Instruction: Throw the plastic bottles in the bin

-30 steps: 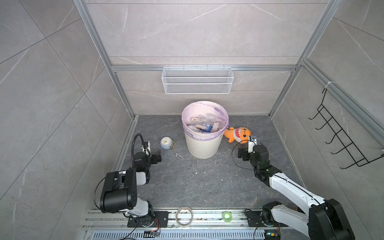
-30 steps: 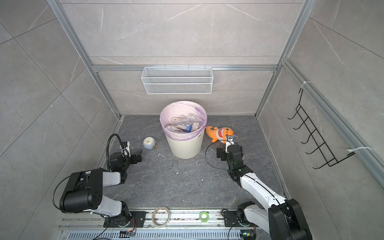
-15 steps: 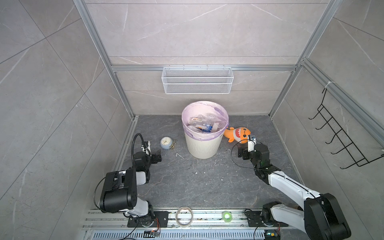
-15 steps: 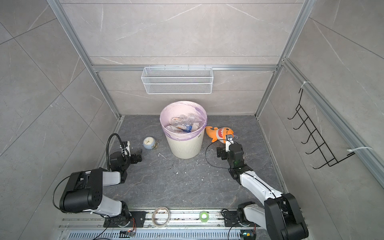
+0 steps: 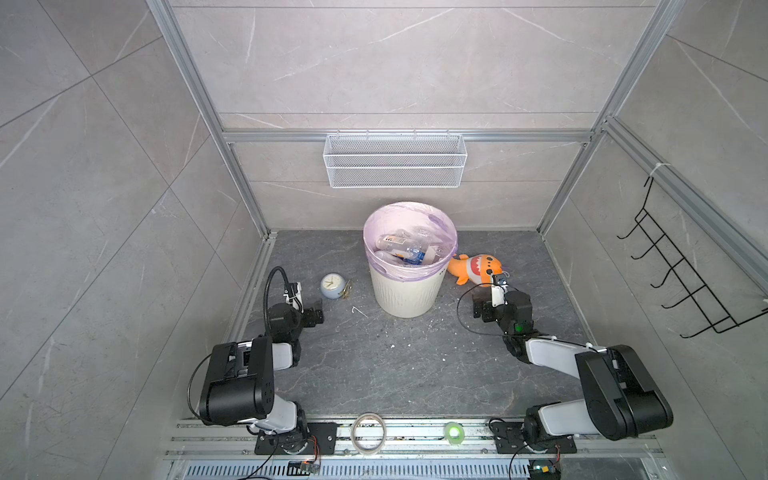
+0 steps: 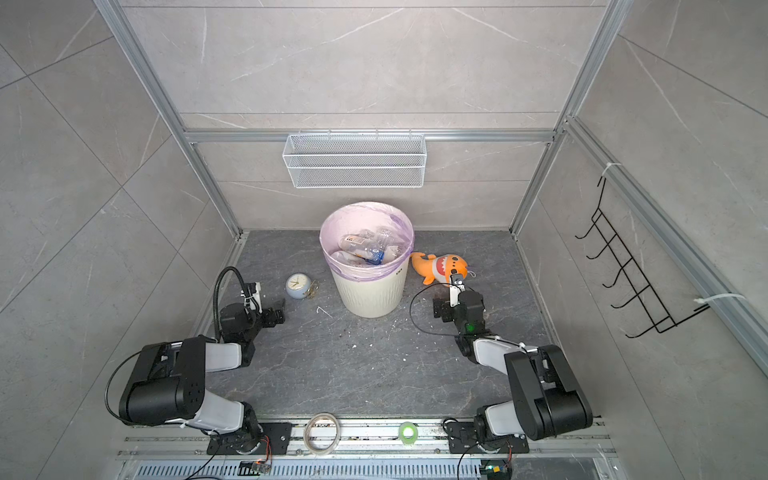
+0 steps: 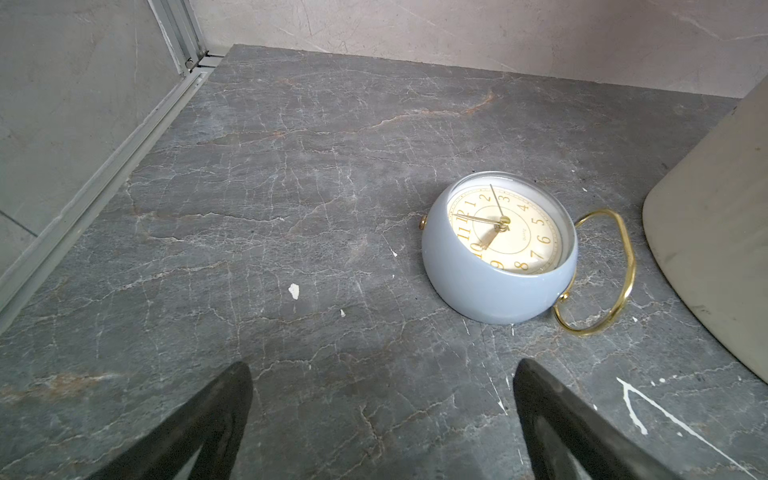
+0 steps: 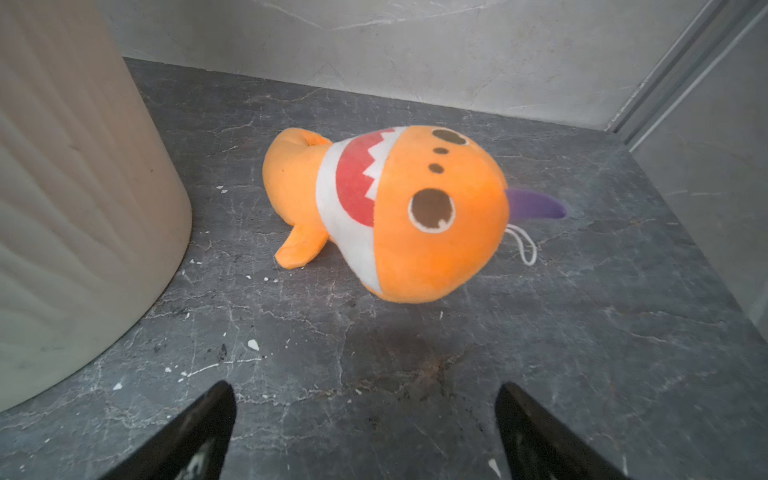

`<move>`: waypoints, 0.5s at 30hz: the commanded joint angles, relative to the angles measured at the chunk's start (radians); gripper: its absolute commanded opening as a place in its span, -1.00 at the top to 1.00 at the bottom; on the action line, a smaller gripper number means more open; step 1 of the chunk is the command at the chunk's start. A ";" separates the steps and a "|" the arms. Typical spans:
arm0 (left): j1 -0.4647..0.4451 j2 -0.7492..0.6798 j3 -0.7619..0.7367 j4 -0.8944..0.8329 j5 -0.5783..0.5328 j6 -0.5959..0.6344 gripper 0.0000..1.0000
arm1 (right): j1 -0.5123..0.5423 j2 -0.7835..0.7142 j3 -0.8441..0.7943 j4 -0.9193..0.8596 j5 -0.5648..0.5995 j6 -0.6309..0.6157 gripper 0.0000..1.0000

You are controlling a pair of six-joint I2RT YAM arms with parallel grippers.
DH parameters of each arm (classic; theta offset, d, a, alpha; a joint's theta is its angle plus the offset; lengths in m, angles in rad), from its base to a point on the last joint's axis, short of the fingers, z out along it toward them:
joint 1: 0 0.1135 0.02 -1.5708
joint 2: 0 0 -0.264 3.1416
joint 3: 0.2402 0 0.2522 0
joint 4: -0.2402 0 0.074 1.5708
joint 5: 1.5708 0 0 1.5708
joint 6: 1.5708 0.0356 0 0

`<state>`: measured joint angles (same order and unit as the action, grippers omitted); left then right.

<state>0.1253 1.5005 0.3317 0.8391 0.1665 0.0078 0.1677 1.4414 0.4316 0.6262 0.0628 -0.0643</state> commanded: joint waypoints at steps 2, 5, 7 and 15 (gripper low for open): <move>-0.006 0.000 0.022 0.020 0.001 -0.001 -1.00 | -0.061 0.049 0.012 0.079 -0.068 0.035 -0.98; -0.006 0.001 0.022 0.018 -0.001 -0.001 -1.00 | -0.069 0.049 -0.009 0.110 -0.069 0.039 -1.00; -0.005 0.001 0.022 0.019 0.000 -0.001 -1.00 | -0.069 0.052 -0.019 0.128 -0.058 0.044 -1.00; -0.006 0.001 0.024 0.018 0.000 -0.001 -1.00 | -0.069 0.068 -0.043 0.185 -0.039 0.051 -0.99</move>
<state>0.1223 1.5005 0.3321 0.8375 0.1631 0.0078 0.0975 1.5005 0.4007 0.7647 0.0216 -0.0330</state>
